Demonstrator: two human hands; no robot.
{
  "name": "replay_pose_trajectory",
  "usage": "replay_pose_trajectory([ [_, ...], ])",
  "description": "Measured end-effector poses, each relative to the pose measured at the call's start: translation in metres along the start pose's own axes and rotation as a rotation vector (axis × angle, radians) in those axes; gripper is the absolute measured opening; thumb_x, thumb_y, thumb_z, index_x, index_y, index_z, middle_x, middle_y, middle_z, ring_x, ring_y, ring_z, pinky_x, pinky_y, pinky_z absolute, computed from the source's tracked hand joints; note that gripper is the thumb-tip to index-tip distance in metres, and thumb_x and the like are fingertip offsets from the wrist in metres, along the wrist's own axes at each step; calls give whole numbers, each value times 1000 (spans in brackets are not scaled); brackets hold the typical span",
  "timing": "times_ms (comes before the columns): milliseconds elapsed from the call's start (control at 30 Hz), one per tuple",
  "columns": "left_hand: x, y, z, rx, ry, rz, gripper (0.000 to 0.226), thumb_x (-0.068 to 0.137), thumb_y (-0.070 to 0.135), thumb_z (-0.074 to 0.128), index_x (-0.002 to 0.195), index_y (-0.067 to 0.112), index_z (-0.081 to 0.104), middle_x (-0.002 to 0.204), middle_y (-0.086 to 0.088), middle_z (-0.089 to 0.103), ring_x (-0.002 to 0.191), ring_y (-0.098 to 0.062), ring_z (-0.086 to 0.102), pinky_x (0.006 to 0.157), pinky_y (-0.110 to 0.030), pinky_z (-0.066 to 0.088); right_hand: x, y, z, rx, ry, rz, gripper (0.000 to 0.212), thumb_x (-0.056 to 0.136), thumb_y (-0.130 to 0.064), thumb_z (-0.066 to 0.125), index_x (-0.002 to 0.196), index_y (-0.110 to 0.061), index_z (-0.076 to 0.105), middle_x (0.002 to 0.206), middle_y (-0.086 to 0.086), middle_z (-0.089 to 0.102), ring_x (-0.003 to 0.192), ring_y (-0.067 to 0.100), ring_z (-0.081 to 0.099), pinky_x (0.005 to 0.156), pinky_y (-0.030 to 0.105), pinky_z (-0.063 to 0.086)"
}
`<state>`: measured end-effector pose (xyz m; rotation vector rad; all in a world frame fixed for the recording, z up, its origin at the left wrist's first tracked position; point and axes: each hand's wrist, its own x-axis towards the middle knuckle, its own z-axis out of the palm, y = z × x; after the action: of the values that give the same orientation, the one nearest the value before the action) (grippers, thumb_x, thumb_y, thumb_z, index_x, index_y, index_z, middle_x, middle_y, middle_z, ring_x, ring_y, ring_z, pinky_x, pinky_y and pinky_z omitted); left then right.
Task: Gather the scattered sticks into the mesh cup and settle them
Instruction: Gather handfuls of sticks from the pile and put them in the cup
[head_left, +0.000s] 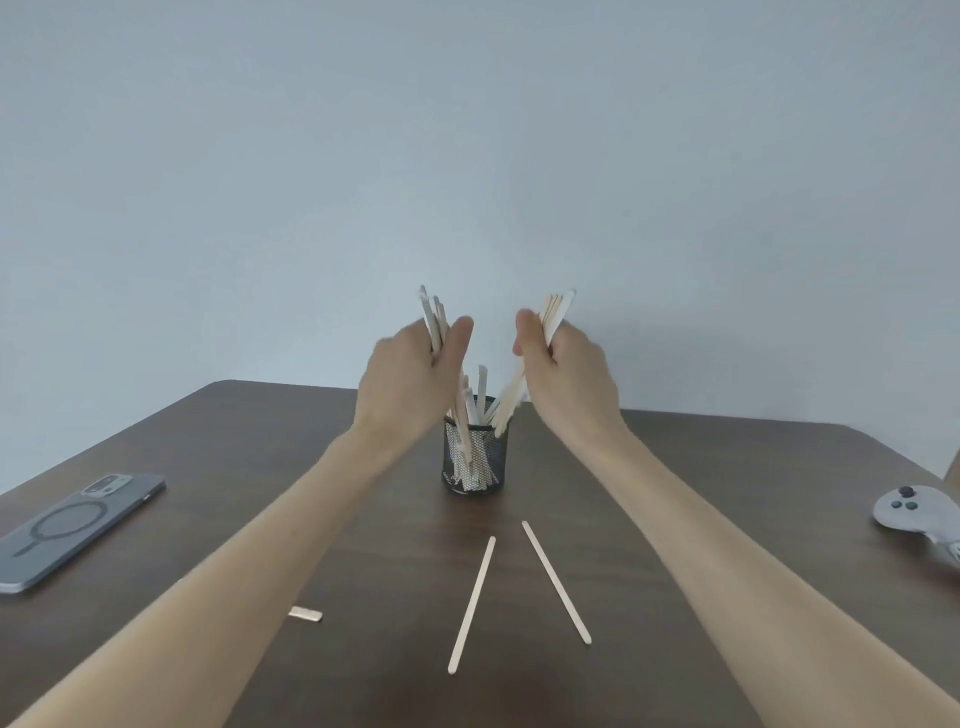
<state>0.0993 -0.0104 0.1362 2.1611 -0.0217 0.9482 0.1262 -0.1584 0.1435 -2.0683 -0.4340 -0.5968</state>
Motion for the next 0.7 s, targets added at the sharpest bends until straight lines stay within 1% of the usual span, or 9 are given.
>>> replay_pose_trajectory([
  [67,25,1,1,12,29,49,56,101,41,51,59,17,23,45,6,27,47,-20,25,50,-32,24,24,-2,0,-19,18,5,46,105,-45,36,91,-15,67,66,-12,56,76,22,58,70,33,38],
  [167,52,-4,10,51,33,80,55,99,42,56,60,14,30,49,-2,33,47,-26,33,50,-35,31,50,2,9,-101,19,-11,50,103,-48,37,94,-13,70,67,-4,60,79,28,64,67,33,42],
  [233,61,-10,18,44,17,66,55,98,43,57,61,7,38,48,-11,45,48,-39,52,51,-45,46,58,9,18,-166,-8,-18,50,103,-49,37,97,-14,72,69,-1,61,80,30,66,71,34,46],
  [267,62,-13,23,42,10,53,58,97,44,58,63,0,43,49,-18,53,51,-41,60,53,-48,53,61,13,22,-196,-21,-20,49,103,-50,37,99,-16,72,72,0,64,82,30,67,73,35,47],
  [333,63,-24,34,52,14,30,62,96,45,59,68,-9,50,57,-27,64,55,-42,64,56,-51,57,63,24,31,-244,-45,-19,49,103,-50,37,101,-17,72,82,3,70,85,30,67,74,35,46],
  [400,63,-36,43,83,19,6,65,94,48,62,62,-6,47,55,-27,61,54,-43,60,54,-49,55,65,37,39,-278,-82,-5,48,102,-50,38,98,-17,73,84,3,73,85,29,68,73,35,46],
  [467,62,-44,48,139,7,-18,63,91,50,66,55,8,37,46,-13,47,50,-37,47,47,-39,41,65,48,45,-297,-124,21,48,99,-51,41,93,-17,74,82,3,74,85,28,69,74,34,48],
  [533,60,-46,53,190,4,-50,64,89,52,69,54,14,30,46,-1,38,50,-28,39,46,-32,30,67,54,48,-298,-154,35,48,97,-53,43,90,-17,75,80,1,75,83,26,71,74,34,50],
  [700,63,-39,54,245,97,-122,66,84,61,69,54,15,32,47,3,41,47,-22,41,48,-32,29,73,56,46,-269,-166,29,46,95,-49,46,88,-15,75,79,2,76,80,26,71,79,36,56],
])
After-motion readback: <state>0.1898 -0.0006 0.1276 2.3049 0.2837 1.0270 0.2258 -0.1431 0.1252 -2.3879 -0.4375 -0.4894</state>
